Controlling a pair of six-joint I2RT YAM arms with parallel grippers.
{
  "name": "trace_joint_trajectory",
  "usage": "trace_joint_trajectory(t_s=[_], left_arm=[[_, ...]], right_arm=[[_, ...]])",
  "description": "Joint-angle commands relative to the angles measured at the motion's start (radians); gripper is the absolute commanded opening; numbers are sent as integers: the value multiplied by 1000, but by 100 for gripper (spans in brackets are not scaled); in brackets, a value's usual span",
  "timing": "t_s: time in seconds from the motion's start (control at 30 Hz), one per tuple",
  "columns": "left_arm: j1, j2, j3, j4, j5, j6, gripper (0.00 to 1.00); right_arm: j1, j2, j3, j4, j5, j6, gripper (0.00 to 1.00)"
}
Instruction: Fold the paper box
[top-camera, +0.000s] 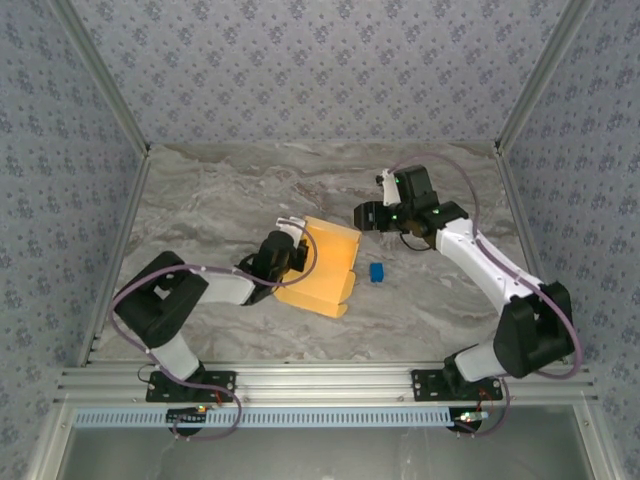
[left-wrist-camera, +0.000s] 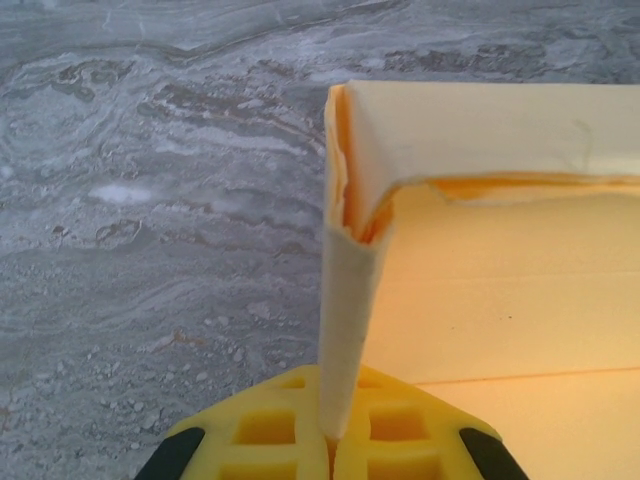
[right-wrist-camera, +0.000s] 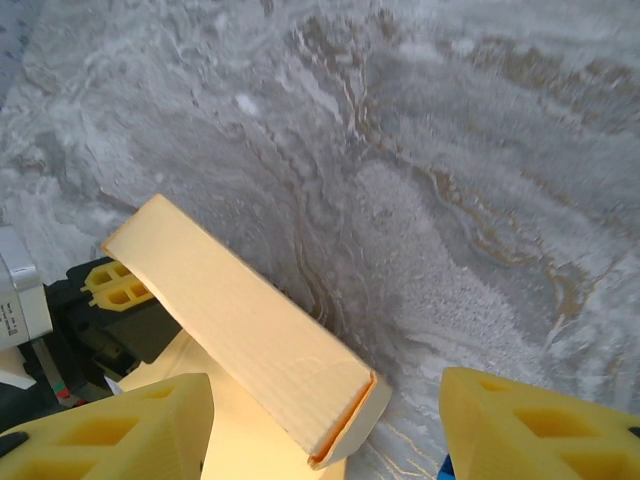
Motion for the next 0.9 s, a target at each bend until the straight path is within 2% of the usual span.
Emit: trace_joint_trajectory(t_s=[0.0, 0.2, 0.4, 0.7, 0.87], left_arm=[[26, -76, 82, -259, 75, -19, 0], [91, -137, 203, -576, 216, -32, 0], [147, -111, 380, -949, 352, 28, 0], [153, 26, 607, -1330, 362, 168, 2], [148, 133, 716, -1484, 357, 248, 3]], right_arm=[[5, -53, 11, -49, 73, -46, 63], [5, -91, -3, -54, 105, -55, 63], [5, -102, -14, -42, 111, -55, 64], [5, -96, -35, -35, 116, -64, 64], [4, -113, -58, -36, 130, -71, 64]])
